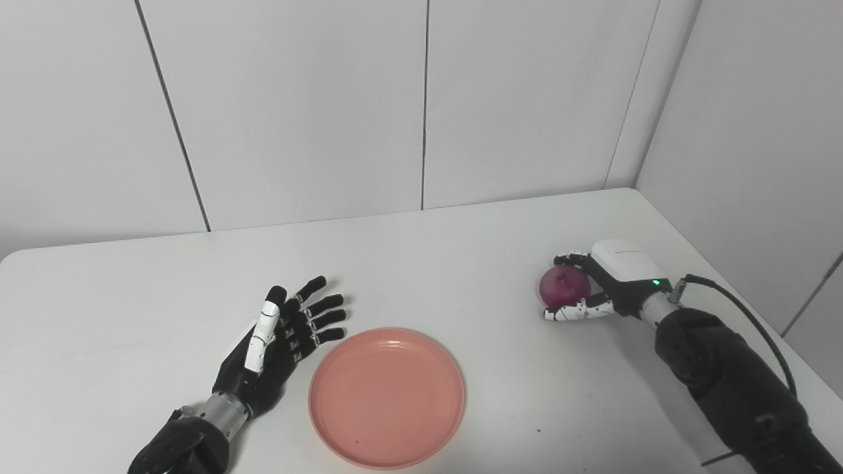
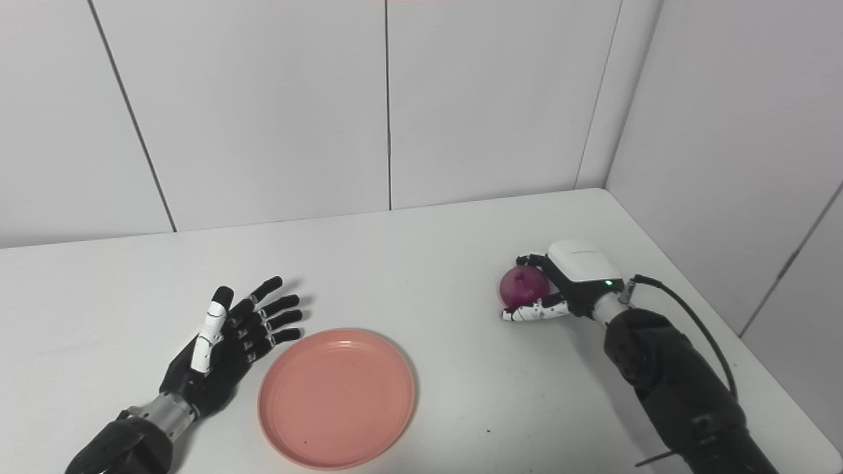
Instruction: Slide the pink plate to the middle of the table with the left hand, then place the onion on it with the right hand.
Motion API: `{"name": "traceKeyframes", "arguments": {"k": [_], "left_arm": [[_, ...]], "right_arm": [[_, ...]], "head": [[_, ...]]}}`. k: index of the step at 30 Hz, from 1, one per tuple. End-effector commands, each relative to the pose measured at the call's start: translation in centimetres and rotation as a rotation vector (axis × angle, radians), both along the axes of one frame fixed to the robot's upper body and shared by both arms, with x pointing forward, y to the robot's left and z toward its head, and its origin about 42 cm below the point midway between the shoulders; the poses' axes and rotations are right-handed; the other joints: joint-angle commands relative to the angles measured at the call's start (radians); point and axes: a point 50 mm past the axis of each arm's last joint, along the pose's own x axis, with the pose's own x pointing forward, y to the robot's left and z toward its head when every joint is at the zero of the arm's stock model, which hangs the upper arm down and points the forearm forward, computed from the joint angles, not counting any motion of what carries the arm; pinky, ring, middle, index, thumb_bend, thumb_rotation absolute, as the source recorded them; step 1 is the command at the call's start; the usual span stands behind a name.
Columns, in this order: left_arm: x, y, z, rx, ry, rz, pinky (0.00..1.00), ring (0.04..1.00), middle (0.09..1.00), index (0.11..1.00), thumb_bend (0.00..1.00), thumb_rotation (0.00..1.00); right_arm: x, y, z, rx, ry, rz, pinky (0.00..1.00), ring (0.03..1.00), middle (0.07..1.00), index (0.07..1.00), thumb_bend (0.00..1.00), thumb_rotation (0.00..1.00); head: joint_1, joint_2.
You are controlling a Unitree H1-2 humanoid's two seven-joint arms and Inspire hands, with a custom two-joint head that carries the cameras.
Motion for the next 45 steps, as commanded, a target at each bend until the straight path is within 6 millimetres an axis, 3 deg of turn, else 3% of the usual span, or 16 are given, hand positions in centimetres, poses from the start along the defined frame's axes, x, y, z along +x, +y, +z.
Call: {"name": "traceKeyframes", "arguments": {"k": [1,19,31,34,37,41,45], "left_arm": [[-0.3,0.1,-0.5,0.018,0.035,-0.005,0.79,0.843,0.846,0.916,0.71,0.97],[-0.3,0.0,-0.5,0.021,0.035,-0.007,0.81,0.844,0.846,0.906,0.70,0.97],[-0.4,-0.1,-0.6,0.022,0.039,-0.007,0.80,0.842,0.846,0.916,0.71,0.96],[-0.4,-0.1,-0.6,0.024,0.039,-0.009,0.80,0.843,0.847,0.915,0.71,0.96],[-0.3,-0.1,-0.7,0.026,0.040,-0.007,0.80,0.844,0.846,0.913,0.72,0.96],[-0.3,-0.1,-0.7,0.029,0.041,-0.007,0.80,0.844,0.844,0.913,0.73,0.95],[-0.4,-0.1,-0.7,0.028,0.042,-0.011,0.80,0.846,0.845,0.913,0.72,0.96]], "right_arm": [[0.7,0.0,0.8,0.022,-0.036,-0.017,0.54,0.715,0.767,0.768,1.00,0.70],[1.0,1.6,-0.1,0.039,-0.007,0.021,0.56,0.726,0.778,0.780,1.00,0.74],[0.9,3.0,-0.9,0.037,0.008,0.057,0.55,0.702,0.750,0.763,0.99,0.68],[0.9,3.1,-1.0,0.019,0.014,0.062,0.50,0.644,0.725,0.756,0.96,0.69],[0.9,3.1,-1.1,0.028,0.003,0.076,0.40,0.518,0.660,0.731,0.92,0.67],[0.8,3.4,-1.2,0.017,-0.009,0.088,0.39,0.489,0.594,0.678,0.85,0.63],[0.9,3.6,-1.3,0.033,-0.015,0.100,0.33,0.401,0.497,0.634,0.80,0.58]], "head": [[0.003,0.001],[0.007,-0.001],[0.013,0.001],[0.013,0.003],[0.014,0.001],[0.015,0.001],[0.014,0.002]]}}
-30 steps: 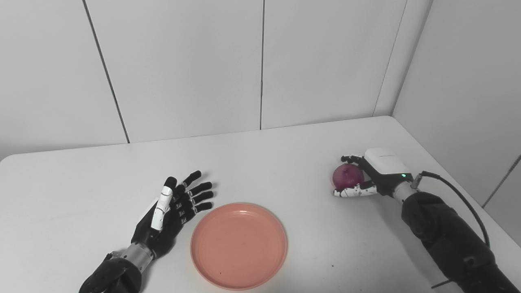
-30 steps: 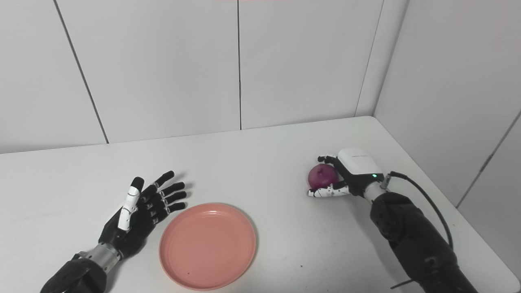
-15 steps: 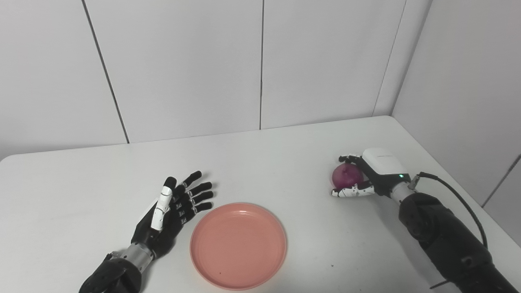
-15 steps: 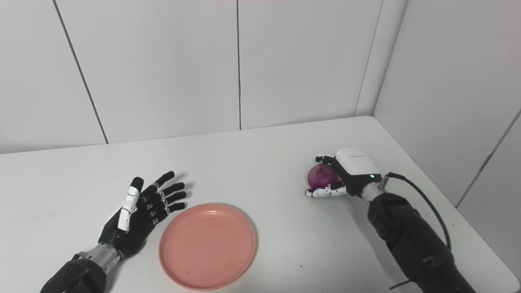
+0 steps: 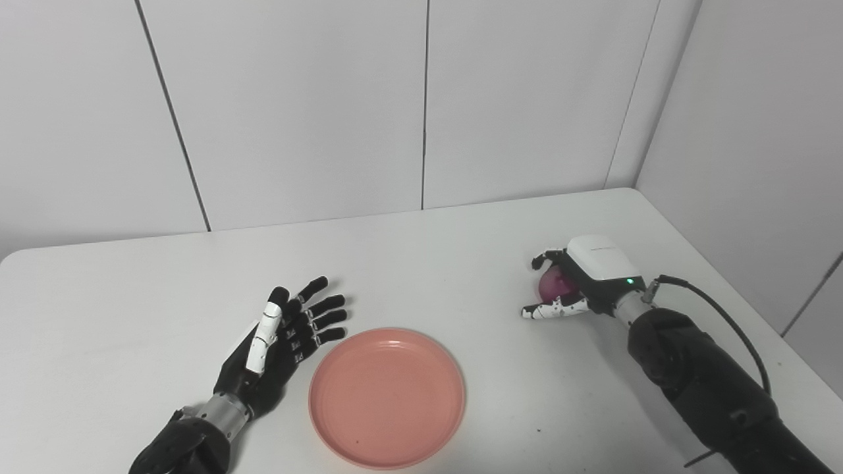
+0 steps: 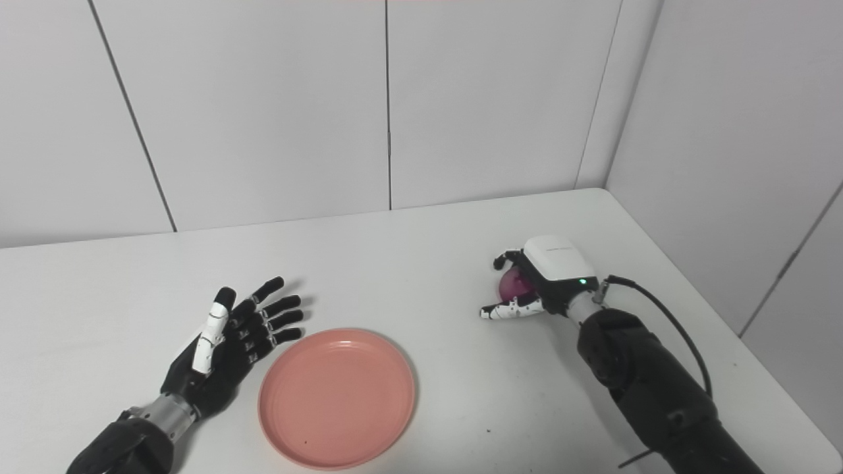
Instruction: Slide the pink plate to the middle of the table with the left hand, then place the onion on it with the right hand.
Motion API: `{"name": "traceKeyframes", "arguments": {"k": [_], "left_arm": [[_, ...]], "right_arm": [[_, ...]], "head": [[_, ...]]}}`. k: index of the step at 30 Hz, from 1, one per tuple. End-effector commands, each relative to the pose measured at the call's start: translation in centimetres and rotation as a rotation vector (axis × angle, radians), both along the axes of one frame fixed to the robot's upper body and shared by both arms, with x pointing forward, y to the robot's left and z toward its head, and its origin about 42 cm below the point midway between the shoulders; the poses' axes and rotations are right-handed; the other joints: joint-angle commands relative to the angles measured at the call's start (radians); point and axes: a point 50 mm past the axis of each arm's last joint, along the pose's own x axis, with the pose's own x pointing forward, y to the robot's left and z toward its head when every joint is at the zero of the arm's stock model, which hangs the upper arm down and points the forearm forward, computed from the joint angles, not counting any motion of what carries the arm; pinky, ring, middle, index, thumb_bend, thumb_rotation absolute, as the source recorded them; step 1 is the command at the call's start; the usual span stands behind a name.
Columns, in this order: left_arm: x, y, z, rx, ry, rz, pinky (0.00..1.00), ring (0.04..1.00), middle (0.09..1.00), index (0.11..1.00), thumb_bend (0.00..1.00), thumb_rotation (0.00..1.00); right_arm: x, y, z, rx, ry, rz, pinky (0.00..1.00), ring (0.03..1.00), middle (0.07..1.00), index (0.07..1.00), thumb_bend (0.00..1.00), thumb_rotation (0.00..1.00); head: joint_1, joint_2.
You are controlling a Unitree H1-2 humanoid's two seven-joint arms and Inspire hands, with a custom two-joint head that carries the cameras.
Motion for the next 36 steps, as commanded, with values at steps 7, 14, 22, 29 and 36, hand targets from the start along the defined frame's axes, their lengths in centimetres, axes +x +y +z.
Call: {"name": "traceKeyframes", "arguments": {"k": [7,14,22,29,36], "left_arm": [[-0.34,0.21,-0.55,0.023,0.043,-0.008,0.80,0.849,0.853,0.914,0.72,0.96],[-0.37,0.30,-0.53,0.021,0.047,-0.009,0.80,0.848,0.852,0.914,0.72,0.95],[-0.39,0.33,-0.50,0.021,0.044,-0.011,0.81,0.850,0.853,0.912,0.72,0.95],[-0.38,0.33,-0.50,0.025,0.045,-0.010,0.80,0.842,0.849,0.914,0.71,0.96],[-0.32,0.34,-0.59,0.021,0.047,-0.013,0.80,0.840,0.848,0.912,0.72,0.95]], "right_arm": [[-0.02,0.50,-0.83,0.026,0.039,0.066,0.22,0.282,0.368,0.487,0.71,0.53],[-0.04,0.28,-0.94,0.022,0.088,0.046,0.23,0.292,0.378,0.468,0.70,0.56],[-0.10,0.06,-1.06,0.026,0.099,0.033,0.25,0.309,0.393,0.481,0.72,0.58],[-0.10,0.17,-0.95,0.019,0.089,0.035,0.32,0.385,0.456,0.537,0.49,0.43],[0.16,0.31,-0.09,0.061,0.055,0.054,0.28,0.350,0.428,0.530,0.44,0.39]], "head": [[0.001,0.005],[0.000,0.005],[0.000,0.007],[-0.001,0.007],[-0.002,0.006]]}}
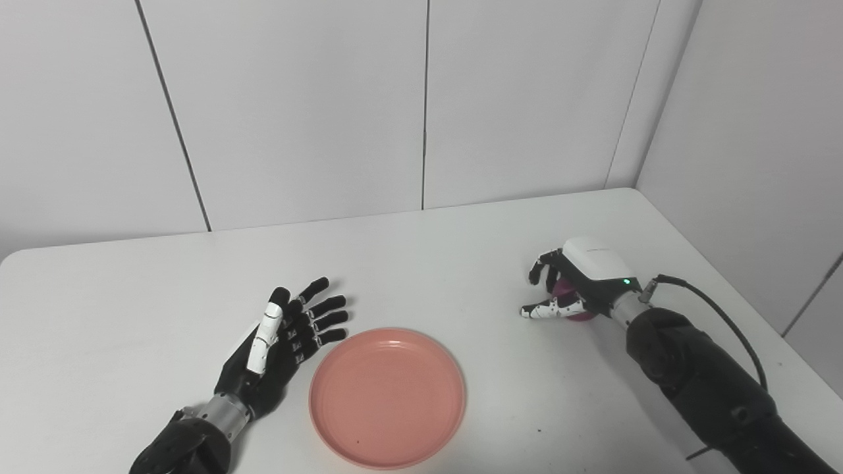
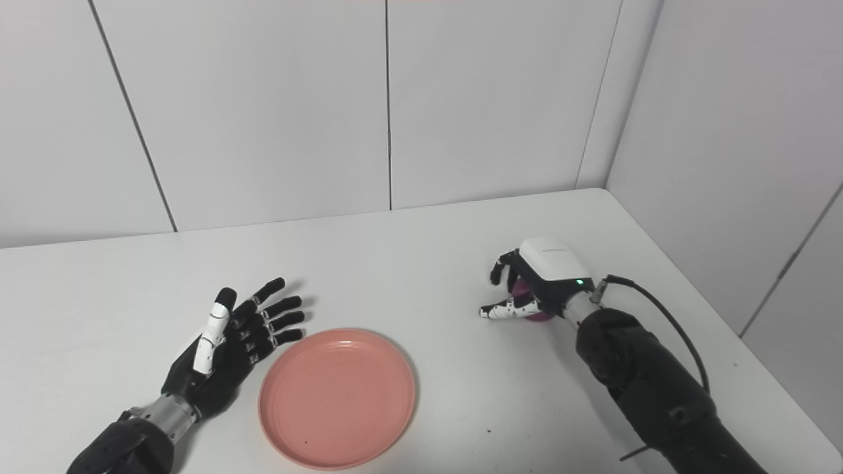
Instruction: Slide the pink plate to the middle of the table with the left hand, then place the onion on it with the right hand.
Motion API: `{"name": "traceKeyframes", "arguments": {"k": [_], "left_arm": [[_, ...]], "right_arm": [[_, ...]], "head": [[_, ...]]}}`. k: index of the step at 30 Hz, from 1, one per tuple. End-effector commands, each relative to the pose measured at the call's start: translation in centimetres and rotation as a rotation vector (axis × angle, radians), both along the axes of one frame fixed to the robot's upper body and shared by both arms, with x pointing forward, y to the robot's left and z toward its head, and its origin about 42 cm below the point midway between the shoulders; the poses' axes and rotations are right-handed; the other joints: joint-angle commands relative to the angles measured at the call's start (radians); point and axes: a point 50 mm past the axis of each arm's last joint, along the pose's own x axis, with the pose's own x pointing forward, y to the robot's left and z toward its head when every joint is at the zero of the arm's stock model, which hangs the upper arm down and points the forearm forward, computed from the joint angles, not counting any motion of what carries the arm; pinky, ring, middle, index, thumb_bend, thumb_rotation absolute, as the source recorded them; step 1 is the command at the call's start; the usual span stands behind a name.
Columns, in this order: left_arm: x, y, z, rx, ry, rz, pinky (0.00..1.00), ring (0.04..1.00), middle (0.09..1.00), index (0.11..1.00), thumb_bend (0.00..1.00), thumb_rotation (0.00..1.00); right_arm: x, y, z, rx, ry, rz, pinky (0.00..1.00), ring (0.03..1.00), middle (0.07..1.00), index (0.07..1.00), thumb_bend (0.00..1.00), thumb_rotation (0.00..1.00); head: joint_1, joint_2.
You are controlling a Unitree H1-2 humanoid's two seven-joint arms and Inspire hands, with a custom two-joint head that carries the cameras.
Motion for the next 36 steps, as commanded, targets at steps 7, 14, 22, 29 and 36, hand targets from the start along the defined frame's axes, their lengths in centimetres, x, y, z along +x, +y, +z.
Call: {"name": "traceKeyframes", "arguments": {"k": [7,14,22,29,36], "left_arm": [[-0.2,0.2,-0.7,0.022,0.046,-0.009,0.81,0.847,0.856,0.920,0.71,0.95],[-0.2,0.0,-0.7,0.018,0.045,-0.013,0.81,0.850,0.857,0.919,0.71,0.96],[-0.2,0.0,-0.6,0.016,0.042,-0.013,0.81,0.852,0.855,0.909,0.72,0.95],[-0.2,0.2,-0.6,0.019,0.043,-0.014,0.80,0.848,0.851,0.908,0.72,0.96],[-0.2,0.2,-0.8,0.021,0.046,-0.013,0.80,0.843,0.851,0.907,0.71,0.96]], "right_arm": [[0.3,0.5,1.7,0.017,0.005,0.049,0.23,0.288,0.369,0.467,0.44,0.46],[0.9,1.4,4.1,0.032,-0.021,0.095,0.23,0.287,0.369,0.459,0.46,0.48],[1.1,1.8,5.1,0.053,-0.015,0.114,0.22,0.275,0.357,0.454,0.46,0.42],[1.1,2.4,6.5,0.068,-0.040,0.154,0.17,0.226,0.308,0.391,0.47,0.40],[1.2,4.6,10.4,0.060,-0.124,0.224,0.15,0.206,0.292,0.408,0.46,0.41]], "head": [[0.001,-0.002],[0.004,-0.003],[0.005,-0.003],[0.000,-0.004],[-0.001,-0.005]]}}
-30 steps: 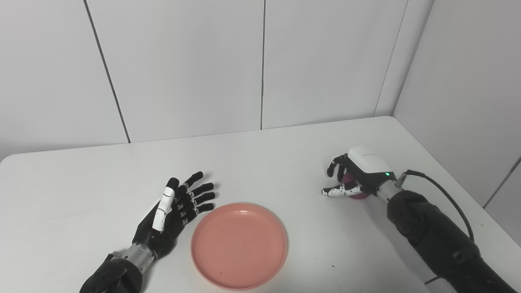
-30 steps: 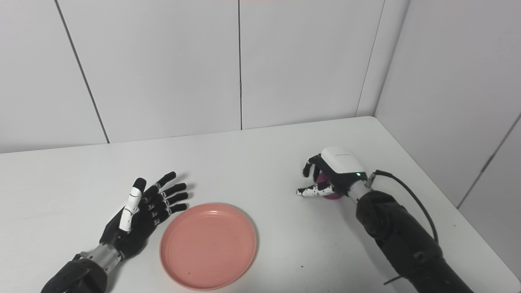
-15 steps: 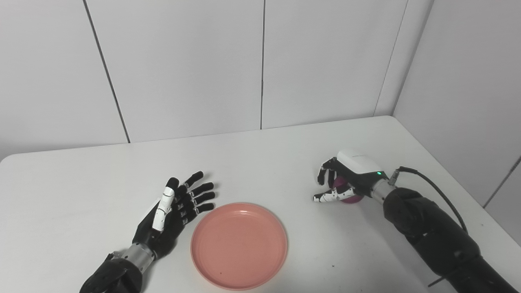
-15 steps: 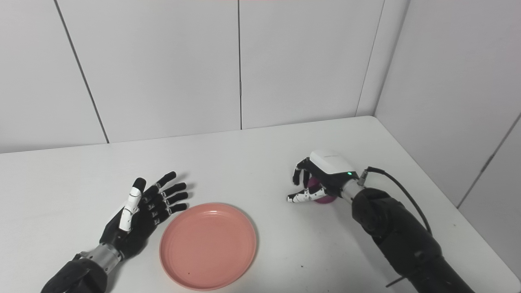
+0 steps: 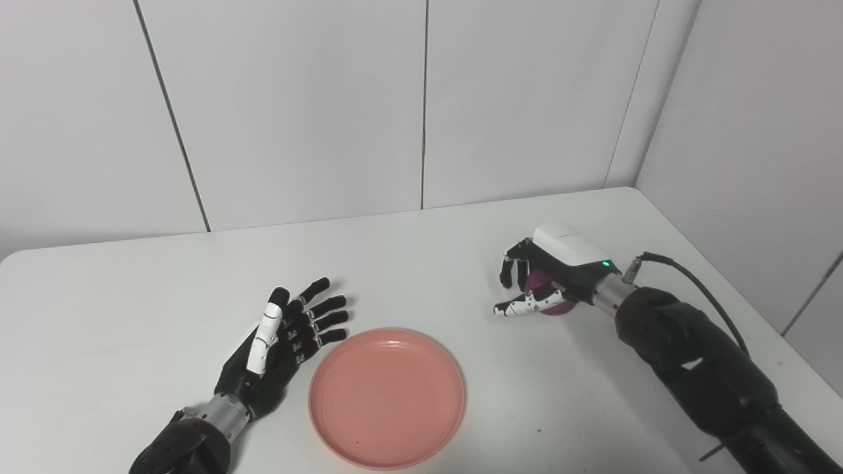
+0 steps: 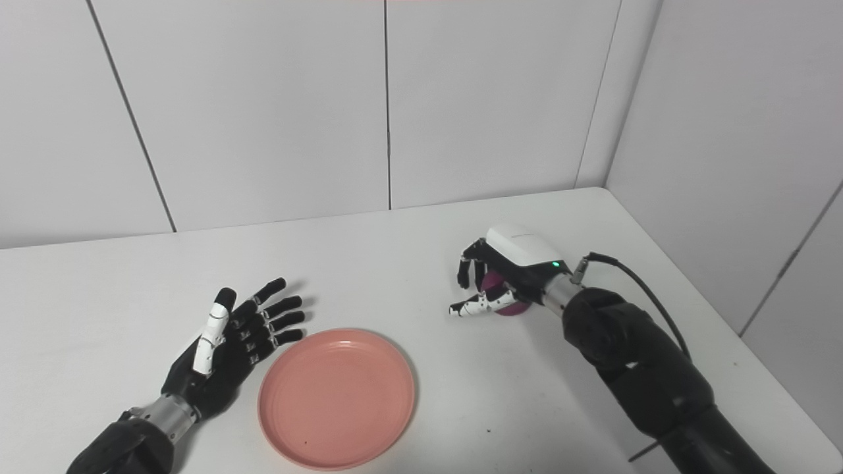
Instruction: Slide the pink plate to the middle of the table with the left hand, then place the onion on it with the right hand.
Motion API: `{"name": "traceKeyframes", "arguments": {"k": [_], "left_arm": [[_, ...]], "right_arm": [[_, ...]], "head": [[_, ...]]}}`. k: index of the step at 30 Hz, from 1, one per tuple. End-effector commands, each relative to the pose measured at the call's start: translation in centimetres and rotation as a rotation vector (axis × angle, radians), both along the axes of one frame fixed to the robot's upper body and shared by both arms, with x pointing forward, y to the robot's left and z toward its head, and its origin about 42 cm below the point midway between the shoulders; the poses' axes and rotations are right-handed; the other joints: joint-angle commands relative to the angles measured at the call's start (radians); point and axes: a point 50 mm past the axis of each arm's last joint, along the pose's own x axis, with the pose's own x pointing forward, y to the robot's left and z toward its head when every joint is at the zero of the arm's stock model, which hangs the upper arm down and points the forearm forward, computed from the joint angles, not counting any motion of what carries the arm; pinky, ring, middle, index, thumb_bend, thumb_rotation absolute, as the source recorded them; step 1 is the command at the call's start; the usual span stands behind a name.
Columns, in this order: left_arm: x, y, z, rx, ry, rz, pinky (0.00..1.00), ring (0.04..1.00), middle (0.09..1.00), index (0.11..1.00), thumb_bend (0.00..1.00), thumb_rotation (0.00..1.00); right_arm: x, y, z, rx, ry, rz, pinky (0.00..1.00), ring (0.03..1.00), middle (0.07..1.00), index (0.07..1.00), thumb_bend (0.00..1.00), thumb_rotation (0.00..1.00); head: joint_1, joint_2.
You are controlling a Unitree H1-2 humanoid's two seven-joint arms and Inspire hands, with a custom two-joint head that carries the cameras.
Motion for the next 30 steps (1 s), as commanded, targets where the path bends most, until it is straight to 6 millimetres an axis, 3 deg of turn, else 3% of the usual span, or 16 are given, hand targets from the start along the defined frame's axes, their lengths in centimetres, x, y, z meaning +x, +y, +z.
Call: {"name": "traceKeyframes", "arguments": {"k": [1,5,12,17,20,22,30], "left_arm": [[-0.2,0.2,-0.8,0.024,0.045,-0.003,0.80,0.842,0.850,0.906,0.71,0.96],[-0.2,0.0,-0.8,0.022,0.045,-0.005,0.80,0.843,0.851,0.908,0.70,0.96],[-0.2,-0.5,-0.8,0.015,0.045,-0.002,0.79,0.842,0.851,0.911,0.71,0.96],[-0.3,-0.9,-0.6,0.011,0.042,0.003,0.79,0.839,0.849,0.907,0.71,0.95],[-0.3,-1.3,-0.7,0.008,0.044,-0.001,0.79,0.841,0.851,0.907,0.72,0.94],[-0.3,-1.5,-0.7,0.006,0.046,-0.003,0.79,0.843,0.852,0.914,0.73,0.94],[-0.3,-2.6,-0.8,0.010,0.043,0.000,0.78,0.833,0.835,0.894,0.74,0.94]], "right_arm": [[1.0,0.5,4.3,0.008,-0.120,0.023,0.15,0.203,0.289,0.406,0.46,0.40],[1.0,2.7,6.9,-0.004,-0.179,0.094,0.15,0.199,0.283,0.390,0.47,0.41],[-0.1,7.2,8.9,0.012,-0.215,0.207,0.14,0.186,0.265,0.363,0.49,0.39],[-1.2,9.8,9.1,0.027,-0.228,0.283,0.15,0.202,0.285,0.419,0.48,0.39],[-2.0,11.7,8.9,0.043,-0.223,0.350,0.20,0.267,0.356,0.461,0.47,0.41],[-2.4,12.8,8.7,0.053,-0.226,0.384,0.18,0.238,0.319,0.431,0.48,0.38],[-3.7,16.2,7.8,0.068,-0.234,0.466,0.16,0.220,0.304,0.442,0.48,0.44]], "head": [[0.001,-0.001],[0.004,-0.002],[0.028,-0.005],[0.058,-0.002],[0.088,-0.002],[0.101,-0.001],[0.147,0.005]]}}
